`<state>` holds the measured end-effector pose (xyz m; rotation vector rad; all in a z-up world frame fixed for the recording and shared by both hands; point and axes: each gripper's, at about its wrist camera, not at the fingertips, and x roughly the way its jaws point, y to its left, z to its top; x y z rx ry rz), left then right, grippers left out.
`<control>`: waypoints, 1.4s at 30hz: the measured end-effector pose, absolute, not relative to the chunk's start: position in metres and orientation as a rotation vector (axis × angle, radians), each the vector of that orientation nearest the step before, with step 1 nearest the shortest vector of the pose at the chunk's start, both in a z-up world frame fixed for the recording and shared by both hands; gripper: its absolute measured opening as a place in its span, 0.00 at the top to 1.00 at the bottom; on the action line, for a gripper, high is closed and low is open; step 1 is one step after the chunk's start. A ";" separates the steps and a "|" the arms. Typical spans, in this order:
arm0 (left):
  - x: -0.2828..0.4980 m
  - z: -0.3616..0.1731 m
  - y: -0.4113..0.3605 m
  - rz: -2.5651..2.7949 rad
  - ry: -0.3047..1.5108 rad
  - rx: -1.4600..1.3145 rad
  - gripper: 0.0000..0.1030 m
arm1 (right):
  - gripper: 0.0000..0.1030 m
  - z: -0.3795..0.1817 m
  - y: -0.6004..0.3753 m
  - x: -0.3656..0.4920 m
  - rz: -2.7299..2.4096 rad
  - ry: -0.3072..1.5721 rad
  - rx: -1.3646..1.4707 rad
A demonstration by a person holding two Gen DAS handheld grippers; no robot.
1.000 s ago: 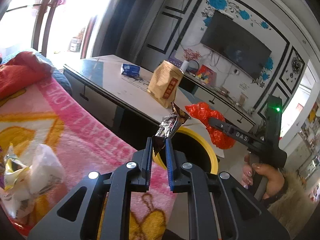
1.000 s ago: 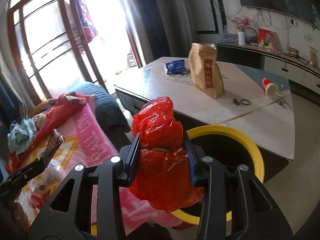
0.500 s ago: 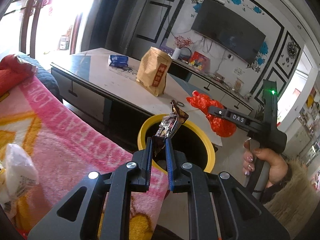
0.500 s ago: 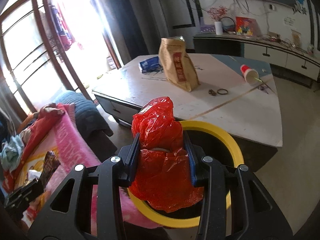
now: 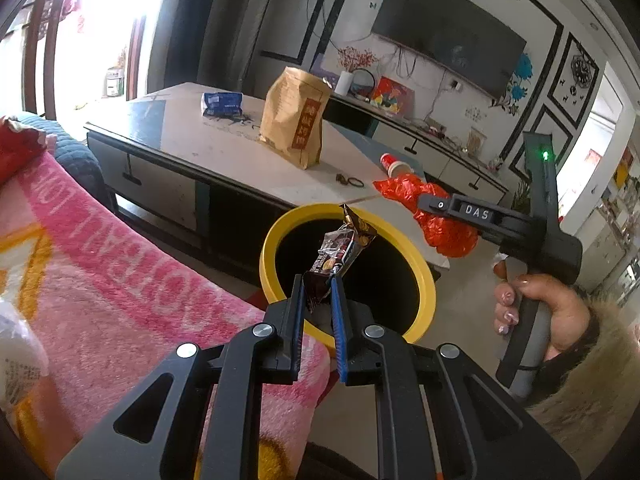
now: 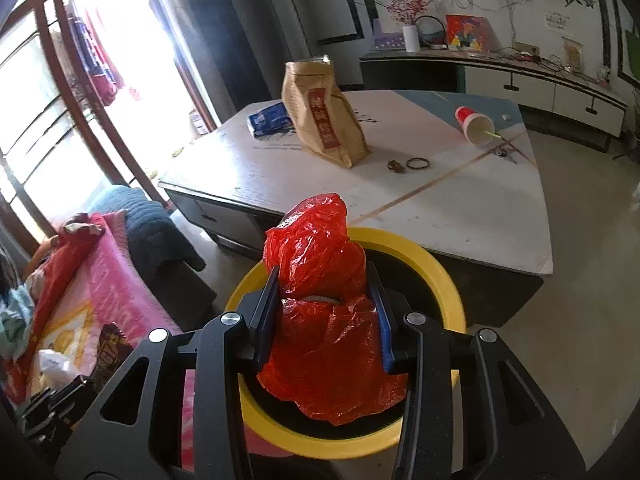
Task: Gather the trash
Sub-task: 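Hold the wrapper and red bag with both tools above the bin opening, then open both tools to drop the wrapper and red bag into the bin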
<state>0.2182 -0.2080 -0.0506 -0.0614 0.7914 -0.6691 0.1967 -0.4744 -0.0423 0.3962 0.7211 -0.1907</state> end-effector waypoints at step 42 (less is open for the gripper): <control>0.247 -0.081 -0.251 -0.622 0.842 -0.023 0.06 | 0.36 -0.049 -0.476 0.195 -0.216 0.703 0.368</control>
